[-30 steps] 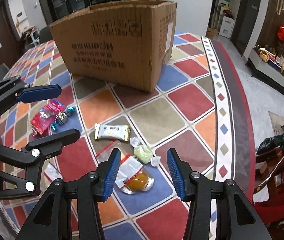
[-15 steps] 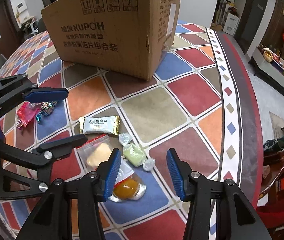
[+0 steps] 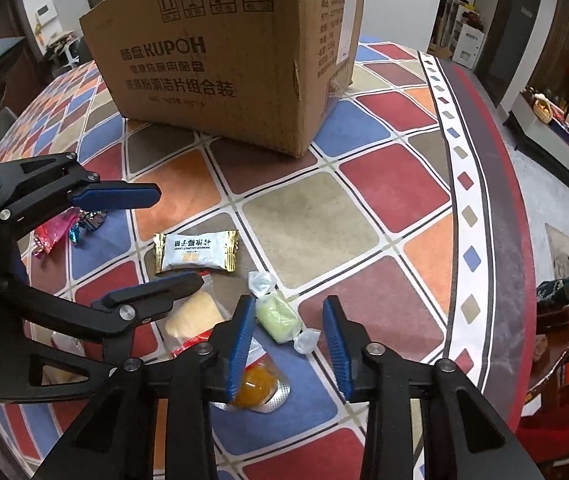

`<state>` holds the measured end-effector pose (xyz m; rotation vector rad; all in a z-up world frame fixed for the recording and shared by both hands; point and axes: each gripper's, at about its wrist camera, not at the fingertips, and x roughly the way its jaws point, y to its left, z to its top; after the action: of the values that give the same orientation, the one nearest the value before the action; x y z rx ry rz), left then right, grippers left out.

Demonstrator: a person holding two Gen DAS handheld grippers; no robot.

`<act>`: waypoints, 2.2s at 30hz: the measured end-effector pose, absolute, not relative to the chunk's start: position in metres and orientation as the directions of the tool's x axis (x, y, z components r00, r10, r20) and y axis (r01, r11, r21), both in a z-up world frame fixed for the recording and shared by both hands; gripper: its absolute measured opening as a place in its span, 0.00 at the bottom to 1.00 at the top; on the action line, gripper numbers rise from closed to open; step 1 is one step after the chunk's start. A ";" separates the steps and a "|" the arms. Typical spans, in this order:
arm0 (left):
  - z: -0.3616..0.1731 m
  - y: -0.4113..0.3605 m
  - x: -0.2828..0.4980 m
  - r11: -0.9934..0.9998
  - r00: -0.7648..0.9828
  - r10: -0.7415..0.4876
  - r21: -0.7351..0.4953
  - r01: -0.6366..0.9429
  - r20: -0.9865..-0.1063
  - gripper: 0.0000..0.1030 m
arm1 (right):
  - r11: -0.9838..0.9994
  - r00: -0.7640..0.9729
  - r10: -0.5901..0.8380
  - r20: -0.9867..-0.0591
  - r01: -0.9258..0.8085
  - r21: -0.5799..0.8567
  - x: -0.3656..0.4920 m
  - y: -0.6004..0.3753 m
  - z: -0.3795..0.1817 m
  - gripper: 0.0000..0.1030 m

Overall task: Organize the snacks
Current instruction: 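Grasp the white-gold bar with the left tool while the right grasps the green jelly bag, then carry both snacks over the box and open both tools to drop them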

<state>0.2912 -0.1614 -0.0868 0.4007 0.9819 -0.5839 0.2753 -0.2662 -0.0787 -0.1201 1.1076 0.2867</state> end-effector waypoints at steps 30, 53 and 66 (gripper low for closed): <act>-0.073 -0.155 0.277 0.822 0.432 -0.312 -0.011 0.570 -0.846 0.21 | 0.947 0.375 0.241 -0.895 -0.292 0.132 0.271 -0.262 -0.084 0.13; 0.035 -0.113 0.249 0.882 0.626 -0.358 -0.032 0.470 -0.693 0.19 | 0.952 0.613 0.290 -0.735 -0.267 0.153 0.245 -0.250 0.019 0.12; 0.085 -0.091 0.270 0.906 0.707 -0.328 0.003 0.423 -0.626 0.18 | 0.945 0.701 0.318 -0.638 -0.286 0.157 0.264 -0.230 0.086 0.12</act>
<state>0.2695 -0.0908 0.0852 0.1509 0.6653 -0.4191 0.2645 -0.2301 0.0862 0.0469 0.7191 0.3367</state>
